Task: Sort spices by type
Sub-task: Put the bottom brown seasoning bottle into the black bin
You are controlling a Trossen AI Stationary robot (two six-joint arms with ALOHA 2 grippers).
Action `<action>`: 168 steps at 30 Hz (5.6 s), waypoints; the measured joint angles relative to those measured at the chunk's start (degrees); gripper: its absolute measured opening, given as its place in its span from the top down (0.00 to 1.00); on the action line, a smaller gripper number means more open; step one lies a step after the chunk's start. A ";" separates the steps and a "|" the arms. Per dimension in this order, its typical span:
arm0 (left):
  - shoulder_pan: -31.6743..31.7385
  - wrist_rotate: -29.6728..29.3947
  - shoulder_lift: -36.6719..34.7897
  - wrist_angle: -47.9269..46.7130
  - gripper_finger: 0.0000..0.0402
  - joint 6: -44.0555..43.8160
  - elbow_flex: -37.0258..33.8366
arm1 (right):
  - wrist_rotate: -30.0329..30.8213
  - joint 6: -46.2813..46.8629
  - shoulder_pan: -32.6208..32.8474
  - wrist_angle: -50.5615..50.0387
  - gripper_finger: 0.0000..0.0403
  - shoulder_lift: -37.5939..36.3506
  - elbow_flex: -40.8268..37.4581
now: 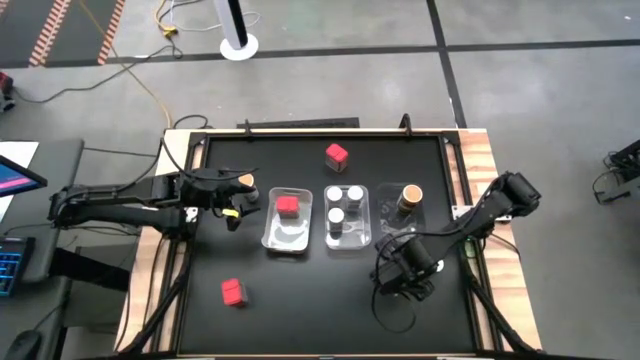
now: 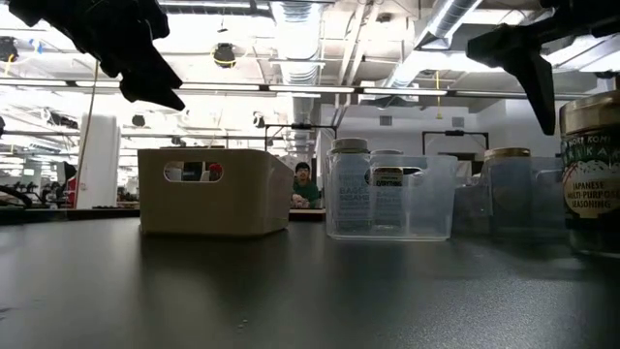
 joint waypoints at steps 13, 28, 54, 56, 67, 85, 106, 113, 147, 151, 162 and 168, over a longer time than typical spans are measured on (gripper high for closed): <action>0.01 0.09 0.00 0.00 0.28 1.64 0.00 | 0.64 13.17 -1.23 -0.20 0.05 -9.04 -0.04; -0.01 0.17 0.00 0.00 0.28 2.54 0.00 | 14.49 59.19 -1.85 -0.35 0.05 -14.79 -0.04; -0.01 -0.99 -0.02 -0.39 0.28 2.62 0.00 | 6.75 97.22 0.62 -2.42 0.08 -9.21 -0.07; -0.01 -2.08 -0.02 -0.44 0.28 3.19 0.00 | 6.66 97.19 0.59 -1.31 0.08 -7.76 -0.07; -0.01 -2.64 -0.02 -0.44 0.28 2.70 0.00 | 2.41 94.59 -0.61 -1.36 0.08 -3.54 -0.07; -0.01 -2.67 -0.02 -0.42 0.28 3.61 0.00 | -3.50 98.67 -0.96 -1.89 0.08 -1.35 -0.20; -0.01 -2.67 -0.02 -0.44 0.28 3.65 0.00 | -2.15 101.23 -1.25 3.23 0.18 0.02 -3.89; 0.01 -2.69 -0.02 -0.43 0.28 3.65 0.00 | -1.79 100.51 -1.24 3.56 0.25 0.02 -3.84; 0.00 -2.67 -0.02 -0.37 0.28 1.09 0.00 | 15.96 44.65 -16.85 -17.66 0.25 -26.49 10.34; -0.01 -2.67 -0.02 -0.37 0.28 1.22 0.00 | 10.13 27.19 -25.21 -14.62 0.25 -26.23 10.36; 0.01 -2.67 -0.02 -0.39 0.28 1.09 0.00 | -2.34 -2.75 -42.17 -15.39 0.25 -18.16 10.34; -0.01 -2.67 -0.02 -0.37 0.28 1.07 0.00 | -3.02 -10.31 -44.67 -15.56 0.25 -15.19 10.34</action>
